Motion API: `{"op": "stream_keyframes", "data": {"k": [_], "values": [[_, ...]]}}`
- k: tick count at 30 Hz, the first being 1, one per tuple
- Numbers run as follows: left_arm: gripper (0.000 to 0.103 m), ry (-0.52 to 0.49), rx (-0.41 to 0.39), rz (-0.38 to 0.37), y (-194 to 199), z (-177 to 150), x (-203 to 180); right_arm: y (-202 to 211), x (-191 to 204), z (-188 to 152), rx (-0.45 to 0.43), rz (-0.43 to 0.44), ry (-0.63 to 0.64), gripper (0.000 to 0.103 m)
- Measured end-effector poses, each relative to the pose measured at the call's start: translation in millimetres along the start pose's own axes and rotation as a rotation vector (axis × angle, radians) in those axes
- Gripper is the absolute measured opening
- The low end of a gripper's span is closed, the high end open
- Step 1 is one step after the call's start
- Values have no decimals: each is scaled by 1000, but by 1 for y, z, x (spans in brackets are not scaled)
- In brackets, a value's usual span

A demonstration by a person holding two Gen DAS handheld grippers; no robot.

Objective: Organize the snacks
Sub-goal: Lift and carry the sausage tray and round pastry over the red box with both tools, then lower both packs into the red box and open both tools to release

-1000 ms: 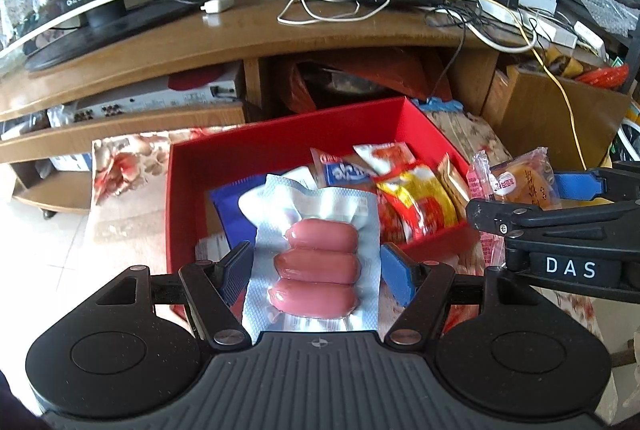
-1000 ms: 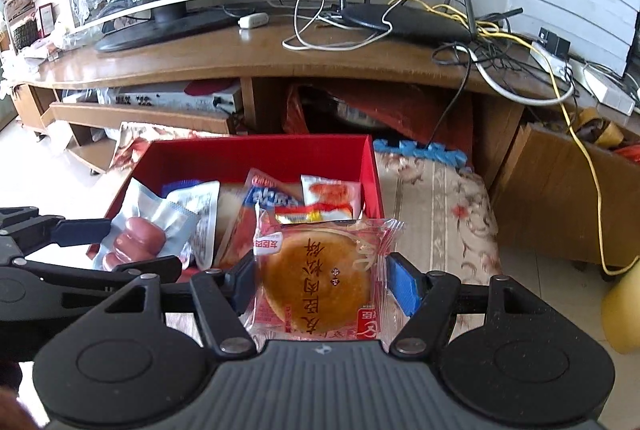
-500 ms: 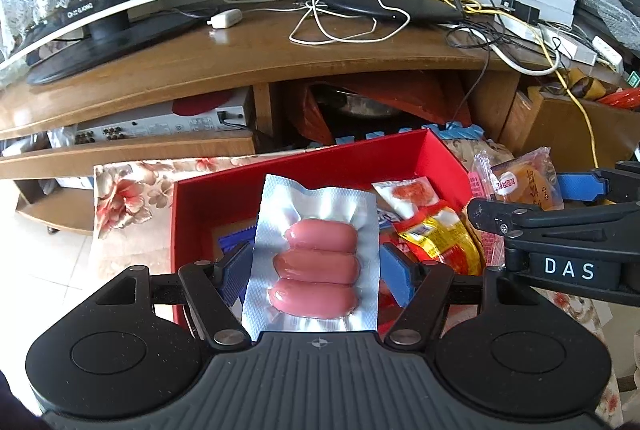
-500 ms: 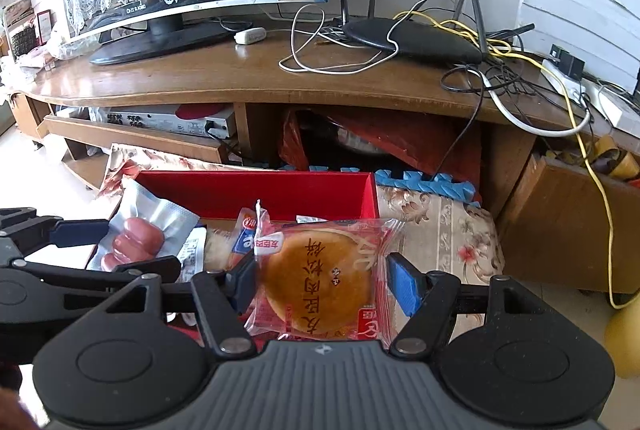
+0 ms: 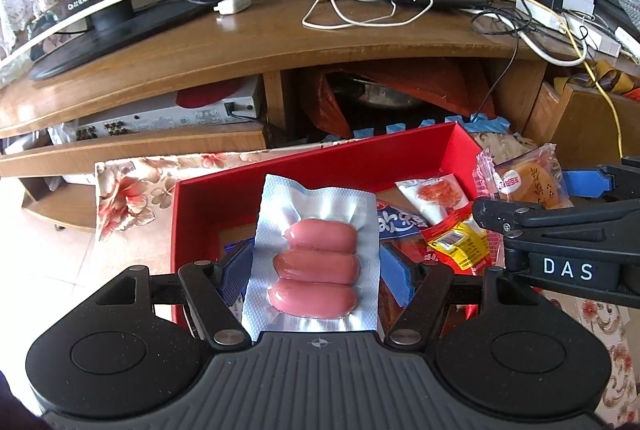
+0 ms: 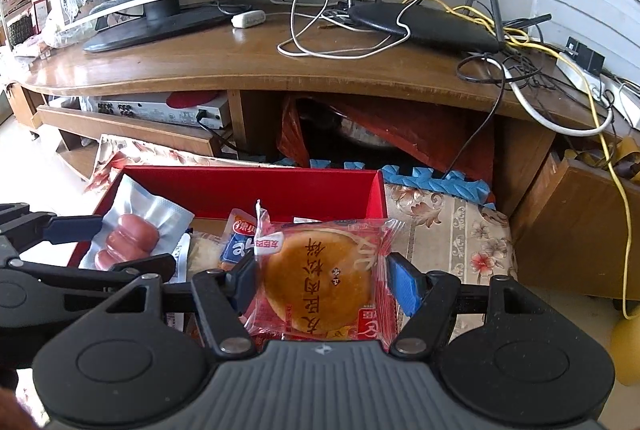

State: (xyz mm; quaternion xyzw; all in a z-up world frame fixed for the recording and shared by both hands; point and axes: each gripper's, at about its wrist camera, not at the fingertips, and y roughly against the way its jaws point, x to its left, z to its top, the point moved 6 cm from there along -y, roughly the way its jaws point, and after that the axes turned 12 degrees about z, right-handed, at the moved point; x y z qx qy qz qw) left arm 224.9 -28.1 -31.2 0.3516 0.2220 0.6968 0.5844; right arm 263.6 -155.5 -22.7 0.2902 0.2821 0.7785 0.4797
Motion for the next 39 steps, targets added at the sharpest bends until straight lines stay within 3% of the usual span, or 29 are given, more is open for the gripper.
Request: {"op": "stream_keyframes", "data": {"k": [15, 39], "values": [[74, -9, 53, 29, -25, -6, -1, -30, -4, -5, 54, 9, 3, 66], [75, -12, 67, 44, -30, -10, -2, -37, -5, -10, 75, 5, 7, 70]]}}
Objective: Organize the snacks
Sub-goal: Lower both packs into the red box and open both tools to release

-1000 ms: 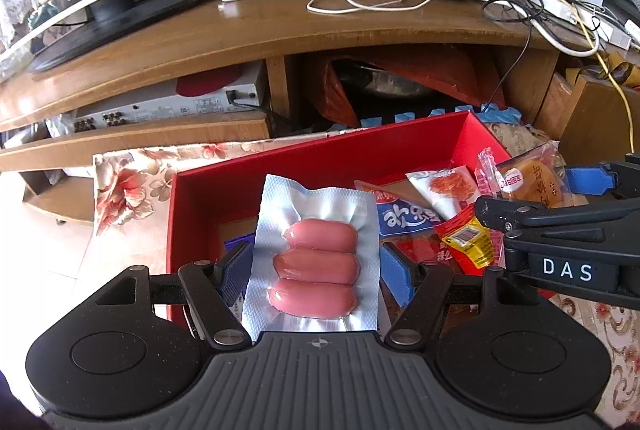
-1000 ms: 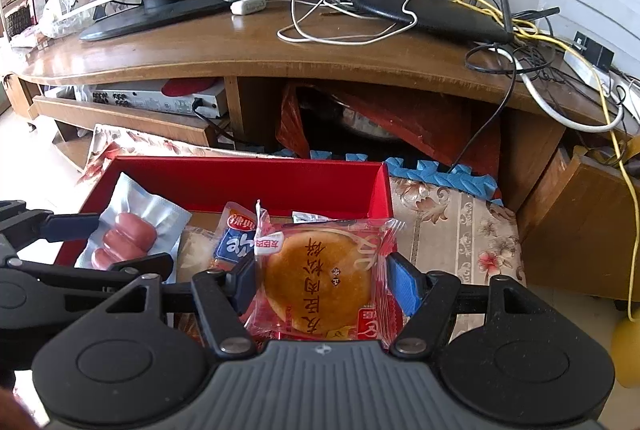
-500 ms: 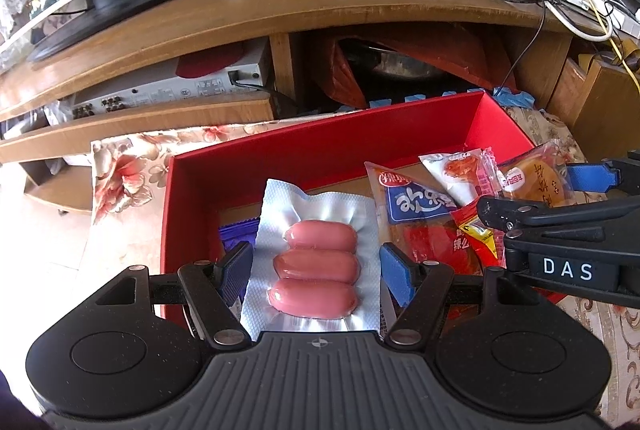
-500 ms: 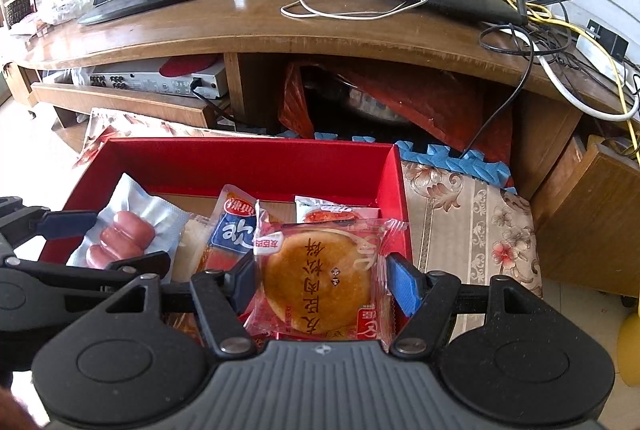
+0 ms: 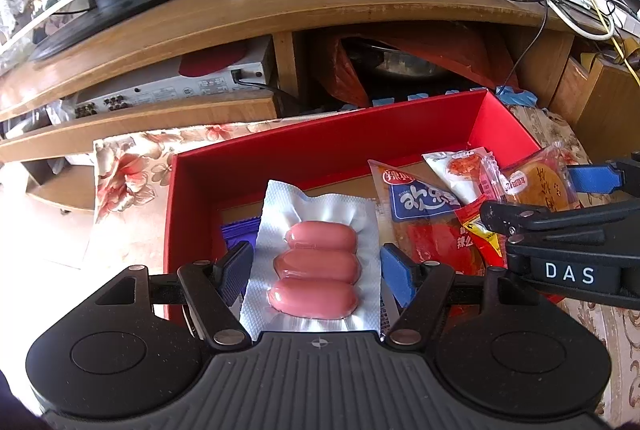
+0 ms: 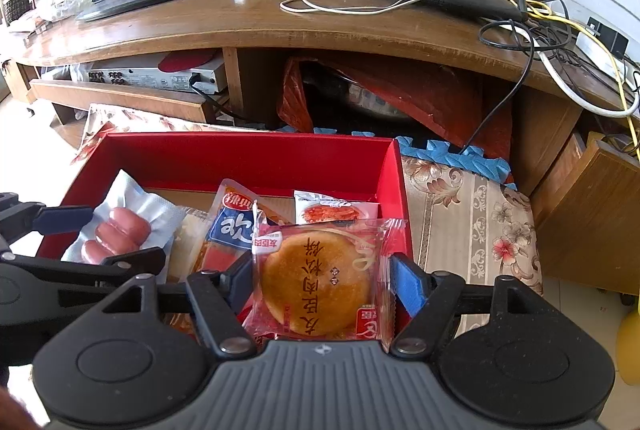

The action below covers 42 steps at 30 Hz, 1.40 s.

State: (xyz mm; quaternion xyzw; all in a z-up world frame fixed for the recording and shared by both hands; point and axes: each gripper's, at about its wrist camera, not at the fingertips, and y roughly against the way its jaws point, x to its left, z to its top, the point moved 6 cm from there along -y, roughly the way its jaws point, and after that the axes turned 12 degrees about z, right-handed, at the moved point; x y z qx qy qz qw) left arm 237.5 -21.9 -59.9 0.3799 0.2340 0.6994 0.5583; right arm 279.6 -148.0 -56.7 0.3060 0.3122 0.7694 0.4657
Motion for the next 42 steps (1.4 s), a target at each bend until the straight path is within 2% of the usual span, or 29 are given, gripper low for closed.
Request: {"op": "stream_keyframes", "data": {"k": [19, 42], "values": [[78, 11, -5, 6, 1, 0, 4, 3, 0, 0, -6, -9, -1, 74], [88, 55, -33, 6, 19, 0, 19, 24, 8, 4, -55, 7, -10, 80]]}}
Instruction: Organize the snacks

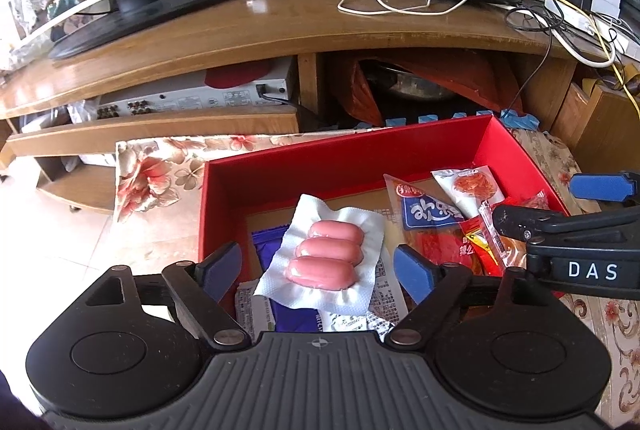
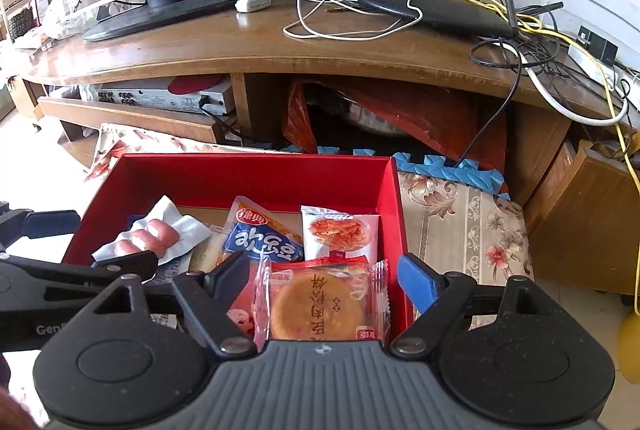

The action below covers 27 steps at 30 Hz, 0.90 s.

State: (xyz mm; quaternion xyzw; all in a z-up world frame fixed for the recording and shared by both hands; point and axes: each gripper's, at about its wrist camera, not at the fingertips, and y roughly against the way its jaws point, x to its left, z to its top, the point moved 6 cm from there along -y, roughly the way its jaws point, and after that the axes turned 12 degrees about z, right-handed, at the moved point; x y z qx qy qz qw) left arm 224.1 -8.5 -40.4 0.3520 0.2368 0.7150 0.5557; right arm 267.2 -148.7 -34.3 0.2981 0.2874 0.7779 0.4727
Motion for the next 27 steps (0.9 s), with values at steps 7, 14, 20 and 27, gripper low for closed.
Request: {"op": "stream_keyframes", "data": {"k": [7, 14, 20, 27], "values": [[91, 25, -11, 2, 6, -1, 6, 14, 0, -1, -29, -17, -10, 81], [98, 69, -13, -10, 14, -6, 14, 31, 8, -7, -46, -10, -18, 81], [103, 101, 9, -50, 22, -18, 15, 45, 11, -23, -43, -17, -36, 82], [103, 107, 17, -52, 35, -38, 17, 63, 14, -50, -29, -14, -61, 82]]}}
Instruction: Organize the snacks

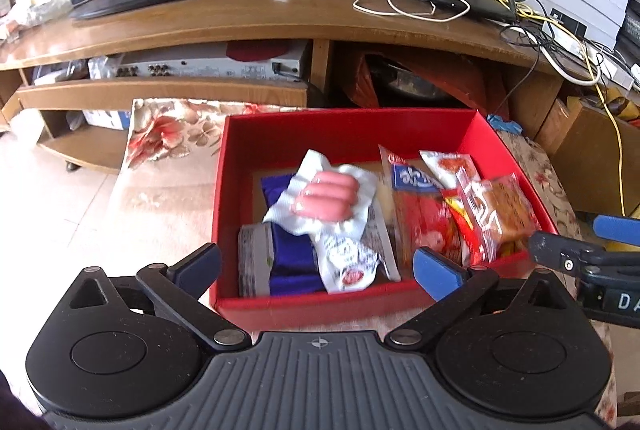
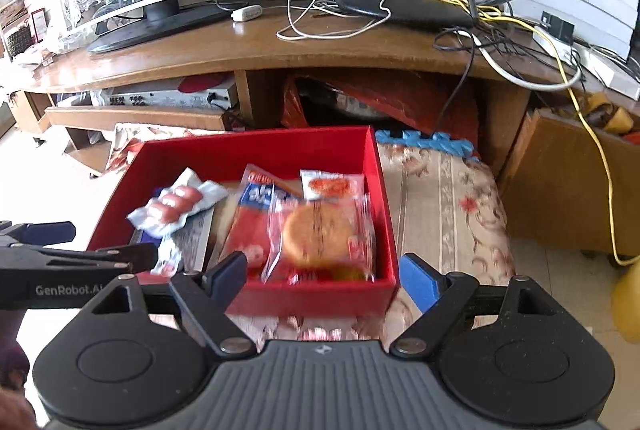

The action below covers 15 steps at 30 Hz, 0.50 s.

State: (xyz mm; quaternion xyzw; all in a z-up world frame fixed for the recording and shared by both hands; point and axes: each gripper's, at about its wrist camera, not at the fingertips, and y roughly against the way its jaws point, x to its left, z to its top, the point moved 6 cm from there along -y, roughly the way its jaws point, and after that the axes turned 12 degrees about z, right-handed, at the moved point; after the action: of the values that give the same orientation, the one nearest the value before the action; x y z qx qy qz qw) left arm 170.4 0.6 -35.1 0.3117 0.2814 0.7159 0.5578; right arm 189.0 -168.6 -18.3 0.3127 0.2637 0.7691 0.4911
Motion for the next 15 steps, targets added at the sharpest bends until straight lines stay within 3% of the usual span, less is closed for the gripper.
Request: {"op": "stream_keyframes", "data": {"k": [15], "values": [[103, -46, -19, 56, 23, -39, -1, 20, 10, -43, 39, 17, -29, 82]]}}
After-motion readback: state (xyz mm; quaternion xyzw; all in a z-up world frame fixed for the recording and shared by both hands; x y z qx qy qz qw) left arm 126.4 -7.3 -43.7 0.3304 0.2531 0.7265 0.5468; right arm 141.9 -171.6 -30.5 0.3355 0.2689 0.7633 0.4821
